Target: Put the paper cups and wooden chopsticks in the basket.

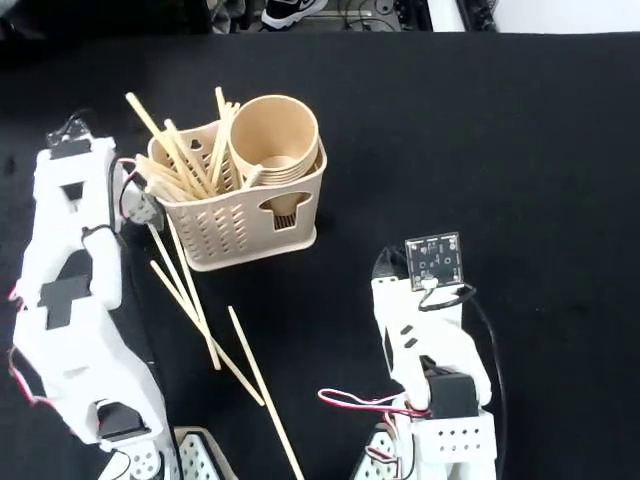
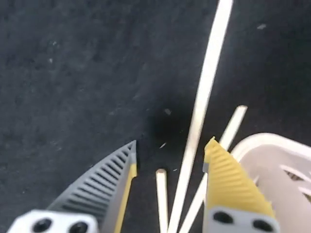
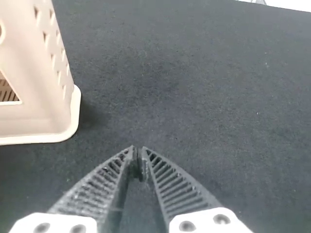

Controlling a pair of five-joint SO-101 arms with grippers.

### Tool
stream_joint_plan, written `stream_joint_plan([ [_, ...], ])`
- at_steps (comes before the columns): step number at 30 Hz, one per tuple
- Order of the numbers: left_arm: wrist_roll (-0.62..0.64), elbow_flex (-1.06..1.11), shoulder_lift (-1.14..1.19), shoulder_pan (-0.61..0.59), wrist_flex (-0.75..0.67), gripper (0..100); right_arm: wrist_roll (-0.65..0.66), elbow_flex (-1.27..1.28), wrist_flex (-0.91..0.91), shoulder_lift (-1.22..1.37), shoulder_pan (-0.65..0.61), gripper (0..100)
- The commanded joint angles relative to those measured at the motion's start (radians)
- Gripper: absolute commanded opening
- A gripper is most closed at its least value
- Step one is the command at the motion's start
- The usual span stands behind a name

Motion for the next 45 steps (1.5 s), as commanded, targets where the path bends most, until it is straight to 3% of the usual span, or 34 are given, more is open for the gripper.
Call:
stream_joint_plan([
  [1,0.054,-0.097,0.041,0.036,0.006,22,0.008,-0.004,0.002,-0.074,0.008,1.2],
  [5,0.055,-0.139,0.149,0.022,-0.006,21,0.008,-0.004,0.002,-0.074,0.008,1.2],
  [9,0.051,-0.179,0.207,-0.01,0.002,3,0.008,-0.004,0.002,-0.074,0.008,1.2],
  [16,0.02,-0.409,0.14,-0.074,0.299,3,0.008,-0.004,0.002,-0.074,0.008,1.2],
  [20,0.017,-0.576,0.009,-0.105,0.445,3,0.008,-0.004,0.002,-0.074,0.008,1.2],
  [23,0.017,-0.642,-0.137,-0.136,0.463,3,0.008,-0.004,0.002,-0.074,0.008,1.2],
  [31,0.018,-0.526,-0.775,-0.143,0.454,3,0.008,-0.004,0.002,-0.074,0.008,1.2],
  [37,0.017,-0.409,-1.255,-0.145,0.13,3,0.008,-0.004,0.002,-0.074,0.009,1.2],
  [45,0.018,0.248,-1.662,-0.102,-0.404,3,0.008,-0.004,0.002,-0.074,0.008,1.2],
])
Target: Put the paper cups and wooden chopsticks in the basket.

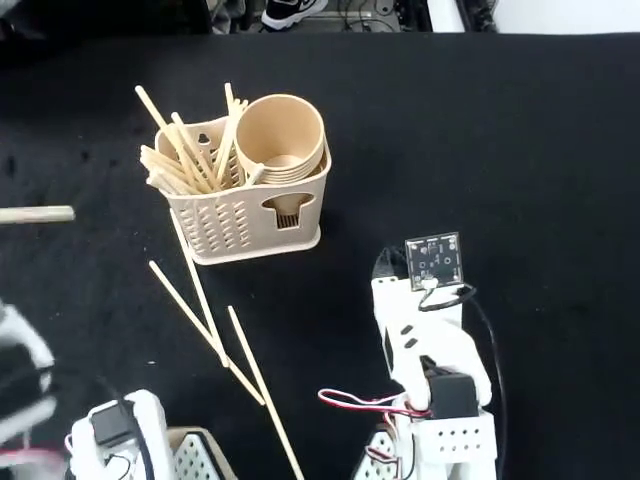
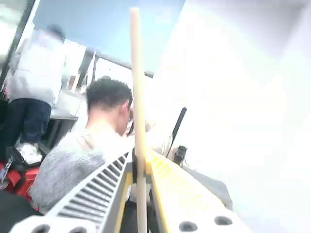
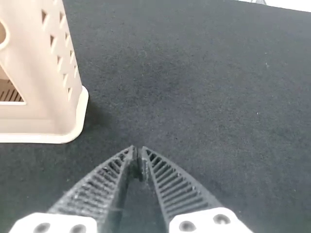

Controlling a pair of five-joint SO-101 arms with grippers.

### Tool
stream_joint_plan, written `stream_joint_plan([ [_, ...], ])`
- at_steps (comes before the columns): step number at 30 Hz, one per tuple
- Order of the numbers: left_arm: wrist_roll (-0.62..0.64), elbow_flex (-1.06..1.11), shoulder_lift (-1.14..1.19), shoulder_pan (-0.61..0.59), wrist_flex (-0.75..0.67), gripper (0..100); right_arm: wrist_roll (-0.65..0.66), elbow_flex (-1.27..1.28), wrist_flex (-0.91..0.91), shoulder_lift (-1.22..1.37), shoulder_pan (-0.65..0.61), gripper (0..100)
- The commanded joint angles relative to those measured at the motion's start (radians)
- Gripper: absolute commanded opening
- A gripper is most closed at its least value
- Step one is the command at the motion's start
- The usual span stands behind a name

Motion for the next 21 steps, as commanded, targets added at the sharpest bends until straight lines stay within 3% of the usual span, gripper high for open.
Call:
stream_joint_plan([
  [1,-0.008,0.444,-0.175,0.085,-0.288,3,0.008,-0.004,0.002,-0.074,0.008,1.2],
  [3,-0.034,0.593,-0.247,0.189,-0.396,3,0.008,-0.004,0.002,-0.074,0.008,1.2],
  [8,-0.264,0.826,-0.347,0.46,-0.687,3,0.008,-0.004,0.002,-0.074,0.008,1.2],
  [12,-0.445,0.894,-0.262,0.621,-0.773,3,0.008,-0.004,0.002,-0.074,0.008,1.2],
  [21,-0.468,0.908,0.063,0.63,-0.936,3,0.008,-0.004,0.002,-0.074,0.008,1.2],
])
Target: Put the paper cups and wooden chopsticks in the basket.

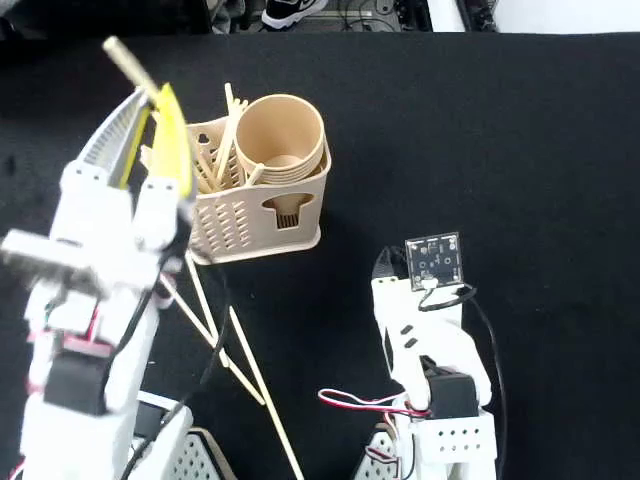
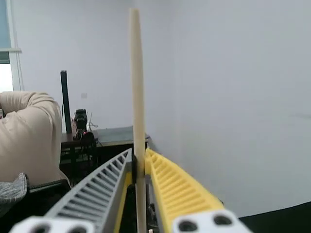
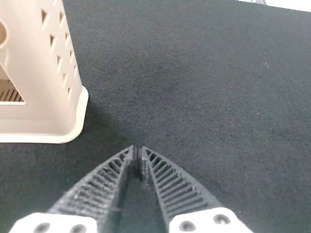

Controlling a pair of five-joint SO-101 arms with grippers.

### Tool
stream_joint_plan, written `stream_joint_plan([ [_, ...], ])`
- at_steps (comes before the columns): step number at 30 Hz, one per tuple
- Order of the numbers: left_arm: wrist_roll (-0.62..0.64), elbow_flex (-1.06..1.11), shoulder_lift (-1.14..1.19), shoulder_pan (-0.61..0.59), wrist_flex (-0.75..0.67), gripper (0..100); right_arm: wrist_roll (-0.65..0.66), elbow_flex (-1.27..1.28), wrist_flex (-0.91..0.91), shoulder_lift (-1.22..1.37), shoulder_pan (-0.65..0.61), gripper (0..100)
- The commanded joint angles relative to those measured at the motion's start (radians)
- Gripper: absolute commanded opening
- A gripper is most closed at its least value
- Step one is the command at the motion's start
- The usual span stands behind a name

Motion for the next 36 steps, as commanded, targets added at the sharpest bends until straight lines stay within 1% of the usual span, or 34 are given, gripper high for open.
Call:
stream_joint_plan([
  [1,-0.009,-0.001,0.138,-0.016,-0.103,3,0.008,-0.004,0.002,-0.074,0.008,1.2],
  [4,-0.009,-0.001,0.213,-0.035,-0.135,3,0.008,-0.004,0.002,-0.074,0.008,1.2],
  [8,-0.008,-0.001,0.311,-0.079,-0.141,3,0.008,-0.004,0.002,-0.074,0.008,1.2],
  [10,-0.008,-0.001,0.35,-0.079,-0.141,3,0.008,-0.004,0.002,-0.074,0.008,1.2],
  [19,-0.008,0.007,0.377,-0.074,-0.132,3,0.008,-0.004,0.002,-0.074,0.008,1.2],
  [21,-0.008,0.019,0.373,-0.074,-0.101,7,0.008,-0.004,0.002,-0.074,0.008,1.2],
  [23,0.014,0.005,0.37,-0.071,-0.029,16,0.008,-0.004,0.002,-0.074,0.008,1.2],
  [25,0.126,-0.039,0.344,-0.081,0.086,23,0.008,-0.004,0.002,-0.074,0.008,1.2],
  [27,0.227,-0.119,0.307,-0.108,0.229,26,0.008,-0.004,0.002,-0.074,0.008,1.3],
  [28,0.249,-0.17,0.287,-0.124,0.31,27,0.008,-0.004,0.002,-0.074,0.008,1.3],
  [32,0.245,-0.329,0.221,-0.199,0.578,29,0.008,-0.004,0.002,-0.074,0.008,1.5],
  [35,0.245,-0.394,0.183,-0.305,0.727,29,0.048,-0.008,0.002,-0.074,0.008,1.5],
  [36,0.245,-0.403,0.172,-0.357,0.767,29,0.066,-0.01,0.003,-0.074,0.006,1.5],
])
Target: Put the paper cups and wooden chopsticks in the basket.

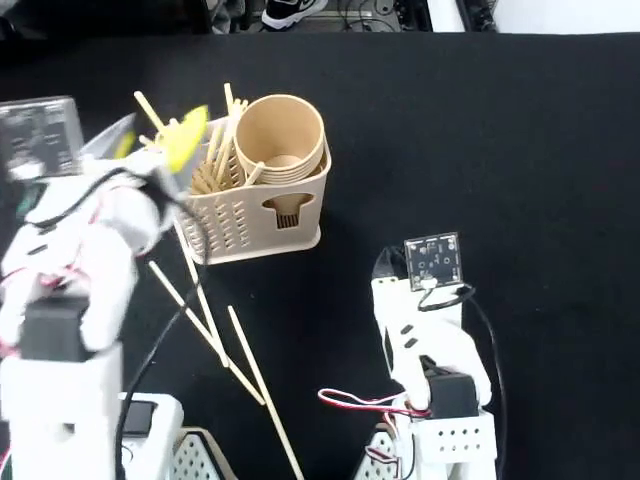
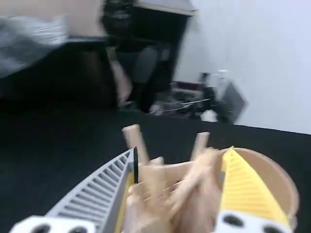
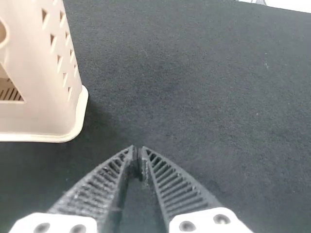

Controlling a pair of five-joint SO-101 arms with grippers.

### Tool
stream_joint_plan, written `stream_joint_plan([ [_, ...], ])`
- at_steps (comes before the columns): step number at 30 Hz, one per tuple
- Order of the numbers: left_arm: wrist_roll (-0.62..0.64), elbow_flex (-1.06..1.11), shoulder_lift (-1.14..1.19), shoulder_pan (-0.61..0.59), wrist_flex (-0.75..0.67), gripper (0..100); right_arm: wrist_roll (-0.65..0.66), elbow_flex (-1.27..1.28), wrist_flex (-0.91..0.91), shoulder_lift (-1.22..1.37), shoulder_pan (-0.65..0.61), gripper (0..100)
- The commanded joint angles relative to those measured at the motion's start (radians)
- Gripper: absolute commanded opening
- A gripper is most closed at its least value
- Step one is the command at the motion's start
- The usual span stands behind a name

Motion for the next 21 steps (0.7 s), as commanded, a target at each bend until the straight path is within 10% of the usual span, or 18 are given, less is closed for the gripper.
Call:
stream_joint_plan([
  [1,0.012,-0.119,-0.06,-0.197,0.209,29,0.055,-0.012,0.003,-0.074,0.003,1.5],
  [11,-0.08,0.122,-0.072,-0.76,0.428,28,0.118,-0.259,0.258,-0.071,-0.167,1.5],
  [21,-0.282,0.762,-0.069,-0.797,0.068,29,0.129,-0.387,0.407,0.077,-0.577,1.7],
])
